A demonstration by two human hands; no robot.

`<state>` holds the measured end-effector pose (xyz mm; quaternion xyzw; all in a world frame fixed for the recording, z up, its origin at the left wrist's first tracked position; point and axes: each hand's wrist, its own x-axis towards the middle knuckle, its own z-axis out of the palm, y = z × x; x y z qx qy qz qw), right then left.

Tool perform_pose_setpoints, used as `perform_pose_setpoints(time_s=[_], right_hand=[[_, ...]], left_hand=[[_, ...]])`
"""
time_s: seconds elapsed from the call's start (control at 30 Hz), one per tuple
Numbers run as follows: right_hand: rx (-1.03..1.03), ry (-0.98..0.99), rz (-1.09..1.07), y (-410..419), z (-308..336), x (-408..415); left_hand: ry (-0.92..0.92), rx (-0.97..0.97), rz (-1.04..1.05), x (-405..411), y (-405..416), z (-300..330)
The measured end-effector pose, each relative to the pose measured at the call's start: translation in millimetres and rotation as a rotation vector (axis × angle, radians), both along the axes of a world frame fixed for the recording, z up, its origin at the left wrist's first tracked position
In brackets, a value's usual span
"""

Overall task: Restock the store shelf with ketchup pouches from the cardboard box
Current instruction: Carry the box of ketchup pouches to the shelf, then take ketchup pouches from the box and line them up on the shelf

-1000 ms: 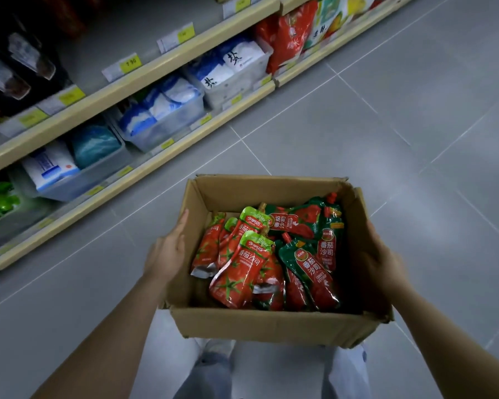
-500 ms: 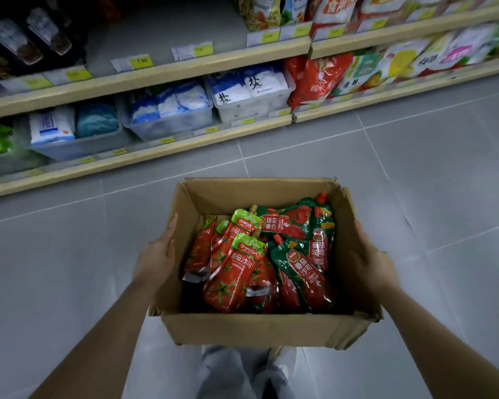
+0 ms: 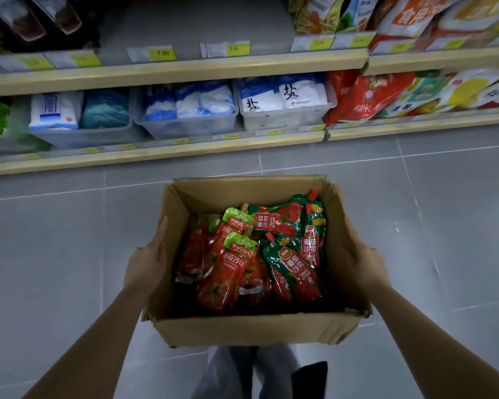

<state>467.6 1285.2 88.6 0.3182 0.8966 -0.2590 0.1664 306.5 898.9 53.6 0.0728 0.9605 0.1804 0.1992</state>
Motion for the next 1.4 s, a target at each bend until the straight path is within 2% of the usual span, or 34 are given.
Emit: perform_pose_setpoints(time_s=[0.43, 0.57, 0.77, 0.83, 0.9, 0.93, 1.0, 1.07, 1.2, 1.3, 1.4], right_hand=[[-0.024, 0.181, 0.089, 27, -192, -161], [-0.018, 0.286, 0.105, 32, -215, -193], [-0.08, 0.229, 0.071, 23, -204, -197], [-0.008, 0.378, 0.115, 15, -191, -207], [0.036, 0.549, 0.177, 6, -179, -224], [0.019, 0.573, 0.197, 3, -178, -234], [-0.08, 0.523, 0.192, -3, -182, -253], [-0.153, 0.426, 0.185, -6, -194, -271], [-0.253, 0.322, 0.135, -7, -223, -298], [-0.337, 0.288, 0.061, -6, -238, -310], [-0.262, 0.258, 0.107, -8, -246, -309]], left_hand=[[0.155, 0.039, 0.147, -109, 18, -165], [0.243, 0.038, 0.152, -143, 19, -185], [0.264, 0.071, 0.162, -149, 18, -178], [0.279, 0.106, 0.205, -153, 29, -165], [0.4, 0.157, 0.122, -166, 49, -152], [0.471, 0.18, 0.039, -173, 62, -147], [0.562, 0.196, -0.164, -190, 88, -145], [0.538, 0.153, -0.31, -209, 110, -152], [0.423, -0.07, -0.368, -233, 130, -189], [0.447, -0.064, -0.372, -234, 130, -205], [0.452, -0.049, -0.376, -236, 128, -207]])
